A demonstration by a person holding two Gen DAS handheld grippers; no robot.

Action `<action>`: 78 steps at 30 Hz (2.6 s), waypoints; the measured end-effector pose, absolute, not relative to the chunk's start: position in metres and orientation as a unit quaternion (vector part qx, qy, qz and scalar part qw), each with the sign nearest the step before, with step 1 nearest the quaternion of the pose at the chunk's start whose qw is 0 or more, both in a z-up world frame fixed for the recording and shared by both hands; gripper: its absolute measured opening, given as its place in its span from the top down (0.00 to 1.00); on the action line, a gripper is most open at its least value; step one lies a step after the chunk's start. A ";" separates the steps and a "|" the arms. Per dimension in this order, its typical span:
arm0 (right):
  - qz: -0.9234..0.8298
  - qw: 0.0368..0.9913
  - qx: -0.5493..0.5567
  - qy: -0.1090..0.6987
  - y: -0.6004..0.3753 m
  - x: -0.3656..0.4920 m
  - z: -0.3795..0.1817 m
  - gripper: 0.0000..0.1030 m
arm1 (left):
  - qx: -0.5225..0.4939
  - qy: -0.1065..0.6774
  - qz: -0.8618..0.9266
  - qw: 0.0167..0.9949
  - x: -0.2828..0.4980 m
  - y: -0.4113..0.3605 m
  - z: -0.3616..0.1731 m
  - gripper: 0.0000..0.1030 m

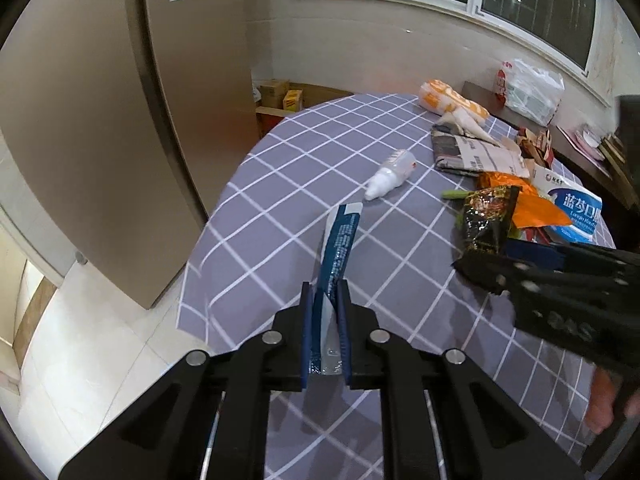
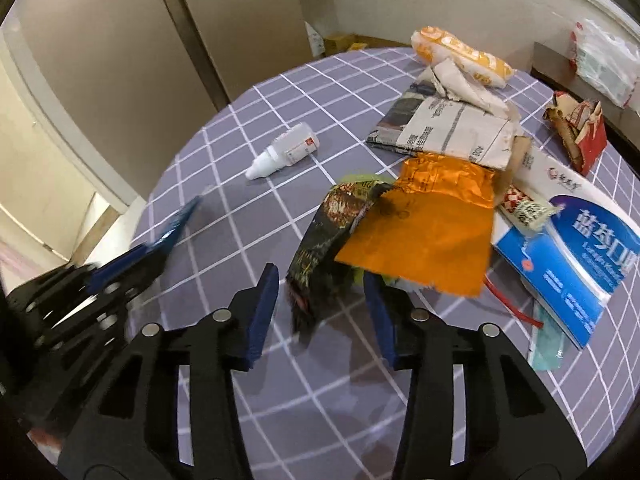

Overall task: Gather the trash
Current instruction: 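Grasp the blue toothpaste tube with the left tool while the right tool grasps the dark snack wrapper, then carry the tube and dark wrapper with both tools over the blue bin, then open both tools to drop the tube and wrapper into the bin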

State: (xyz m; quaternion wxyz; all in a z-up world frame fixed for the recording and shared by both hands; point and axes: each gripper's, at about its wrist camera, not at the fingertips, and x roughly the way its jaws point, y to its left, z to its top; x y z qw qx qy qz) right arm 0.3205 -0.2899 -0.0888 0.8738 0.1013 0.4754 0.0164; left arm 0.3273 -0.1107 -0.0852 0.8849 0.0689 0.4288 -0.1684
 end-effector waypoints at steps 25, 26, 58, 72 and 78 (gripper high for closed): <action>0.079 0.870 0.101 0.477 -0.232 0.318 -0.083 0.77 | 0.019 0.425 -0.098 0.900 0.314 -0.031 -0.076 0.89; 0.084 0.869 0.098 0.477 -0.226 0.319 -0.083 0.77 | 0.016 0.426 -0.091 0.900 0.313 -0.026 -0.076 0.89; 0.219 0.823 -0.001 0.523 -0.041 0.341 -0.115 0.77 | -0.051 0.454 0.086 0.886 0.293 0.133 -0.108 0.46; 0.254 0.795 -0.035 0.550 0.015 0.346 -0.138 0.75 | -0.065 0.470 0.125 0.871 0.274 0.175 -0.121 0.46; 0.284 0.816 -0.051 0.501 0.024 0.336 -0.123 0.28 | -0.064 0.459 0.134 0.876 0.258 0.188 -0.114 0.46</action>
